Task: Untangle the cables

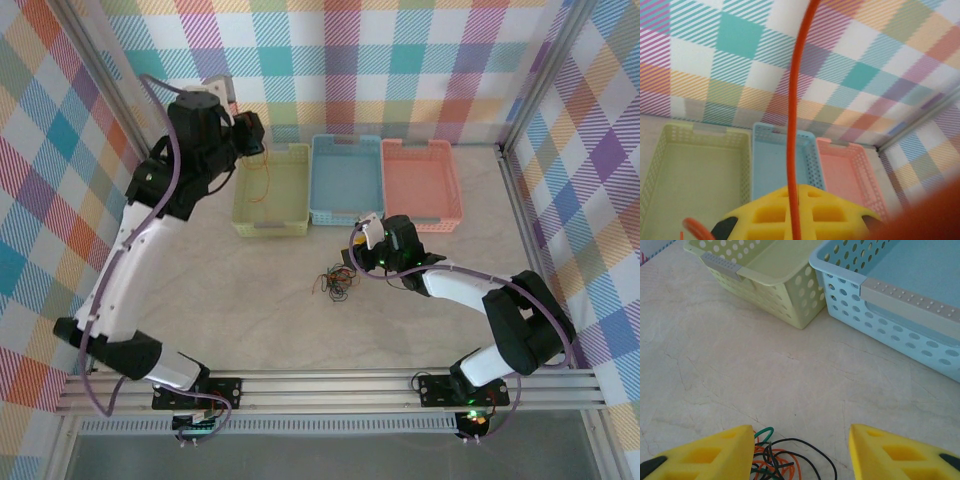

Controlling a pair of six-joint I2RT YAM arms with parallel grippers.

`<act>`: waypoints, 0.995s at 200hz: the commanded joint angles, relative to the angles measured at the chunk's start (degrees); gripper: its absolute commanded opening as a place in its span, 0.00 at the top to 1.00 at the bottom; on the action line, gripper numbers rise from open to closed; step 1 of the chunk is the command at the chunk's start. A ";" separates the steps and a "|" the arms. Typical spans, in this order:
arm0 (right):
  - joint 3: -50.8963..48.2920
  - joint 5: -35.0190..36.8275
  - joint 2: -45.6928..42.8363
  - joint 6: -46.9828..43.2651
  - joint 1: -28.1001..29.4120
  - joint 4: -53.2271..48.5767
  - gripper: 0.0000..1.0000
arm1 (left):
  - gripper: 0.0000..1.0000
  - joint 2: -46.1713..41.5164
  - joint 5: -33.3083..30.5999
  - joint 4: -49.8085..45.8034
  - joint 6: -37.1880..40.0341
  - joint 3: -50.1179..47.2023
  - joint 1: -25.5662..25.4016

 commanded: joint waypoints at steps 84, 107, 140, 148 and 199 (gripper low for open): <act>1.03 -2.07 0.13 0.47 -0.19 0.75 0.50 | 1.00 20.95 2.80 -0.21 -0.39 15.25 6.50; 1.21 -2.33 0.44 0.47 -0.15 0.78 0.50 | 1.00 25.02 3.00 -0.07 0.10 16.82 6.48; 2.29 -3.36 1.44 0.51 -0.15 -0.09 0.51 | 1.00 29.79 4.71 0.24 -1.27 16.39 6.52; 2.34 -3.38 1.45 0.55 -0.15 -0.01 0.51 | 1.00 30.92 4.88 0.85 -1.65 15.40 6.50; 2.20 -3.73 1.45 0.56 -0.20 -0.26 0.52 | 1.00 36.66 2.19 0.39 -5.37 8.20 7.32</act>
